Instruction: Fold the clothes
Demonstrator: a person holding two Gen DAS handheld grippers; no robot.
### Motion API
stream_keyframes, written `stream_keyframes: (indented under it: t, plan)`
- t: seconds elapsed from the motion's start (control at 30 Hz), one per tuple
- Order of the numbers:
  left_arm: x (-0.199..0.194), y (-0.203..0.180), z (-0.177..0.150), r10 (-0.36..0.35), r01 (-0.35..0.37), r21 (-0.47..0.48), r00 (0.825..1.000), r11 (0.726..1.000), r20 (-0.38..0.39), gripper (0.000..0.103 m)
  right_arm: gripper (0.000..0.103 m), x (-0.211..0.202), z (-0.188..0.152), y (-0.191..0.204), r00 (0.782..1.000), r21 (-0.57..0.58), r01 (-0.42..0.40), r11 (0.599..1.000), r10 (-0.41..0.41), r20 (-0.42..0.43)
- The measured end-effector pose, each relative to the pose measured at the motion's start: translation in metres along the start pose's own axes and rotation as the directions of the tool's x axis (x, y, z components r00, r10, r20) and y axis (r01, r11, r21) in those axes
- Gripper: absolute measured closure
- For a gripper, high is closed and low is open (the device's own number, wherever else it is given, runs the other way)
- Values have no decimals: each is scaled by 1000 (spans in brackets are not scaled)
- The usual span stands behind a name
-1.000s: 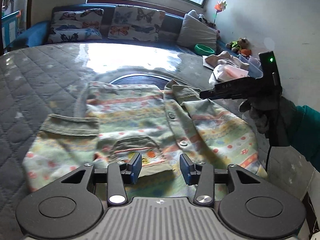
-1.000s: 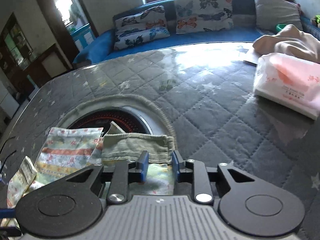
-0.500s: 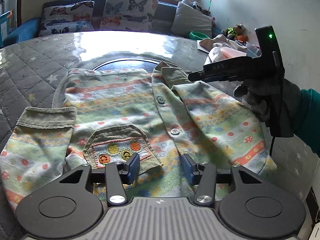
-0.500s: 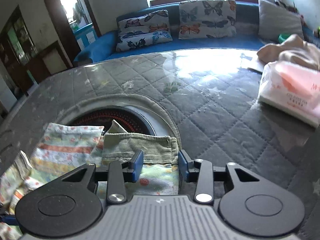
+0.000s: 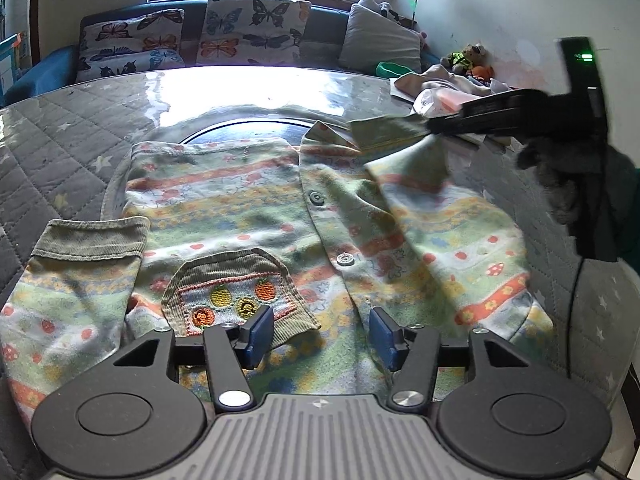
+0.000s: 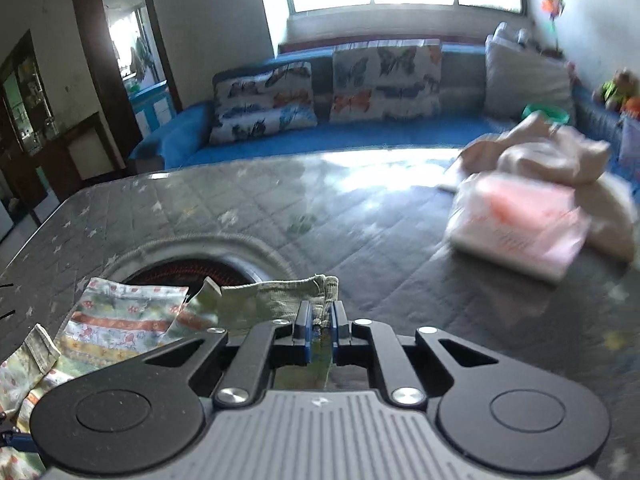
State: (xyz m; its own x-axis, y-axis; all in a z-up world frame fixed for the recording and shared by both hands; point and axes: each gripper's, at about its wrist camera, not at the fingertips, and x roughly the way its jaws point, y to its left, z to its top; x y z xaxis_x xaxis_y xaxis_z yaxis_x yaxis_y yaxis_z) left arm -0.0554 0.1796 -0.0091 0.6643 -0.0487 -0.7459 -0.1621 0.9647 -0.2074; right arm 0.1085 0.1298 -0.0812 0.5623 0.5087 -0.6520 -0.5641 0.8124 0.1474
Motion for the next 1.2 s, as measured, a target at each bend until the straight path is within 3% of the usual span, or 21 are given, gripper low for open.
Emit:
stream_keyframes:
  t: [0.13,0.4,0.63,0.77,0.93,1.03,1.2]
  plan:
    - [0,-2,-1,-2,2,9,1000,1000,4,44,95,-46,1,-12,996,-36,53,998,-50,79]
    - [0,-2,-2,-7,7,19,1000,1000,10,44,96,-150,-24,-44,964,-52,193,980,-180,194]
    - [0,-3,-3,-14,13,36,1000,999,14,42,96,-194,-78,-66,930,-33,345,938,-337,145]
    - [0,-3,-4,-16,15,39,1000,999,15,41,96,-199,-107,-90,923,51,371,927,-374,85]
    - [0,-2,-4,-16,15,55,1000,998,15,39,96,-203,-129,-121,894,141,444,885,-449,0]
    - [0,-4,-5,-15,14,62,1000,998,17,37,95,-209,-127,-119,906,155,414,897,-423,26]
    - [1,-5,-5,-13,12,60,1000,998,19,35,93,-190,-105,-109,962,197,258,946,-271,43]
